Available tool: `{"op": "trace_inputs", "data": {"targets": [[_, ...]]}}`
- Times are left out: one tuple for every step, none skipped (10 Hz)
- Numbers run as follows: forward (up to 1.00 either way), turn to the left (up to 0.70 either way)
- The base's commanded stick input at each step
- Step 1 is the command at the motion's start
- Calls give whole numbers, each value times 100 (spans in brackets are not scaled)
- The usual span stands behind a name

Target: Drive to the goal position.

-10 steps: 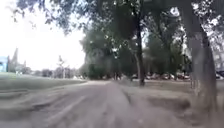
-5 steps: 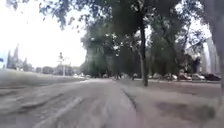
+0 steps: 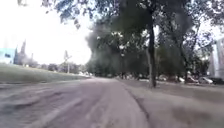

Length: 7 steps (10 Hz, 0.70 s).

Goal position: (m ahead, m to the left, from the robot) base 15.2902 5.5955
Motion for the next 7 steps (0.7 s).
{"op": "trace_inputs", "data": {"targets": [[85, 0], [85, 0], [85, 0], [85, 0], [85, 0], [85, 0], [85, 0]]}}
